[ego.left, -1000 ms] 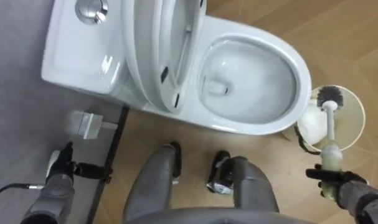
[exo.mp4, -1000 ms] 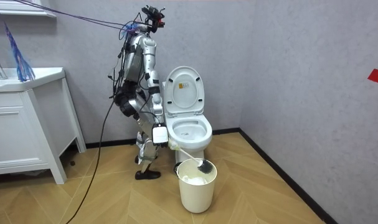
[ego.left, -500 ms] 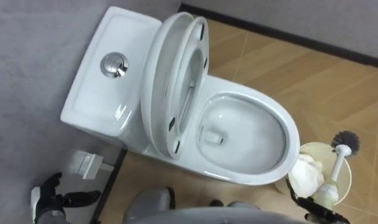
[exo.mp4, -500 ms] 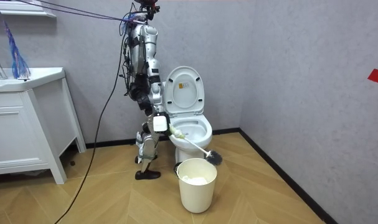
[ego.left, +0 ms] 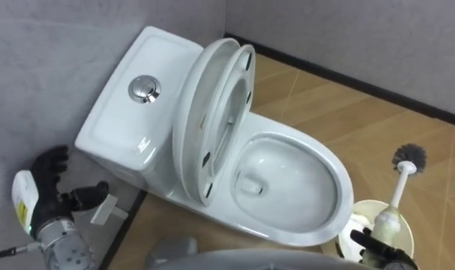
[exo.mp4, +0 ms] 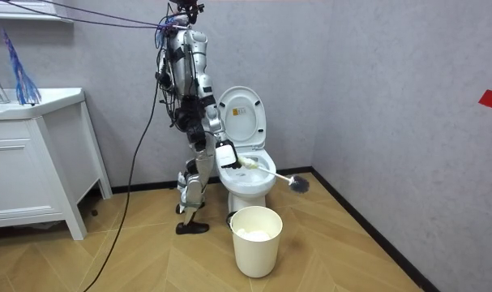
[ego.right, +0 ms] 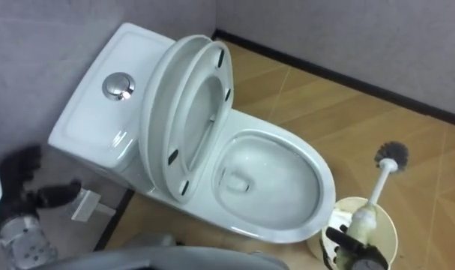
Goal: Brush toilet
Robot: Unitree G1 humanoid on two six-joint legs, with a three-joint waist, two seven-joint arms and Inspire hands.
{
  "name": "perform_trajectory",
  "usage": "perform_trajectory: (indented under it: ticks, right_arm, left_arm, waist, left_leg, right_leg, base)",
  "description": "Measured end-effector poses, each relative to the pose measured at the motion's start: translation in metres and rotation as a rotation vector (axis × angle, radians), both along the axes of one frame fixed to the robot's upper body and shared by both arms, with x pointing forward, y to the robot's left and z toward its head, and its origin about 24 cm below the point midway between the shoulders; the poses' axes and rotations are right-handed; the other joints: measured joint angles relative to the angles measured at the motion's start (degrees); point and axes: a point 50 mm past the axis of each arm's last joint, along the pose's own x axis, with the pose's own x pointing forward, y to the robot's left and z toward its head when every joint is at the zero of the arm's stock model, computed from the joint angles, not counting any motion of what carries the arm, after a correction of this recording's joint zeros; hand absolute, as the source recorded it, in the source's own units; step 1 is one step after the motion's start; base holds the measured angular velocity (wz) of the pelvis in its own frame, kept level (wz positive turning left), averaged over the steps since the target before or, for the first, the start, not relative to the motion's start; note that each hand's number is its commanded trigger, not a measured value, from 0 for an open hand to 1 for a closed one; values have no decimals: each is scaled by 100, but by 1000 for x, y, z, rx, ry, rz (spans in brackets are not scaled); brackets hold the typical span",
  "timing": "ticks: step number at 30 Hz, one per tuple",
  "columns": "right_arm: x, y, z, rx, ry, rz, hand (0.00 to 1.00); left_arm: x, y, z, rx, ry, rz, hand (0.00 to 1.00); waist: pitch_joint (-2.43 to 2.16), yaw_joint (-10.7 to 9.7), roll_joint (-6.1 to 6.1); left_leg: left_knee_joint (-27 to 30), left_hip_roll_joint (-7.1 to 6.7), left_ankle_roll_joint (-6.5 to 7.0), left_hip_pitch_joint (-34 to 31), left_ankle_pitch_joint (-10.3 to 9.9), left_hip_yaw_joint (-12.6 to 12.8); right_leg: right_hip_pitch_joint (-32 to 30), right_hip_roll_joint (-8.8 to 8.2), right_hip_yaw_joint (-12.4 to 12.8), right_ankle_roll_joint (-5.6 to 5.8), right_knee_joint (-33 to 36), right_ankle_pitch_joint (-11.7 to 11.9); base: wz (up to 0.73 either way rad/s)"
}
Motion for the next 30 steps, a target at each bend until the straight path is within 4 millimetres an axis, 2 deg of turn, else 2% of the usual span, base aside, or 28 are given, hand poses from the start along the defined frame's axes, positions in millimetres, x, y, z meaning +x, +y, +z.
perform_trajectory:
  ticks: [7,14,15,18,19,20,21,23,27,30]
  right_arm:
    - [4,5,-1,-18,19,208,100]
    - [20,10,2,-30,18,479,100]
    - [24,9,3,-32,13,512,100]
    - [34,11,5,-41,6,609,100]
    - [35,10,6,-41,9,644,100]
    - [36,8,7,-45,12,670,100]
    - [39,5,9,-61,22,717,100]
    - [45,-1,13,-92,34,793,100]
    - [60,-6,20,-157,53,946,100]
    - [66,-12,25,-216,92,1063,100]
  left_arm:
    - [22,-10,14,162,-51,-152,0]
    - [41,-27,20,340,-52,-381,0]
    - [40,-31,17,354,-34,-413,0]
    - [36,-40,4,358,42,-496,0]
    - [34,-42,2,360,56,-530,0]
    - [33,-42,1,359,67,-541,0]
    - [31,-40,-3,359,98,-552,0]
    - [25,-34,-11,356,174,-579,0]
    - [5,-30,-35,326,359,-656,0]
    - [8,-27,-36,337,377,-665,0]
  waist:
    - [1,-106,16]
    - [-16,-222,63]
    - [-13,-223,101]
    - [-33,-393,172]
    - [-40,-379,179]
    - [-13,-352,141]
    - [-36,-348,215]
    - [-33,-346,274]
    - [-31,-398,250]
    - [-38,-382,223]
  left_leg:
    - [-120,27,-37,155,30,70]
    - [-260,47,-21,235,61,225]
    - [-306,52,-19,296,62,287]
    - [-397,39,9,310,78,343]
    - [-437,45,22,320,87,415]
    - [-446,48,27,320,90,452]
    - [-456,44,33,305,95,494]
    - [-511,29,58,291,129,535]
    - [-715,6,83,217,320,676]
    - [-716,12,85,146,377,718]
  right_leg:
    - [65,49,178,-13,-106,67]
    - [71,95,331,4,-221,201]
    - [77,95,388,12,-229,218]
    - [47,81,460,34,-241,245]
    - [-18,81,552,35,-211,248]
    - [-42,76,564,36,-180,249]
    - [-82,70,598,40,-176,251]
    - [-167,49,664,45,-122,252]
    - [-396,-18,742,42,-95,274]
    - [-520,-6,844,36,-59,316]
  base:
    - [-10]
    - [-15]
    - [-31]
    - [-16]
    - [-21]
    - [-27]
    - [-15]
    - [-11]
    - [-6]
    - [-12]
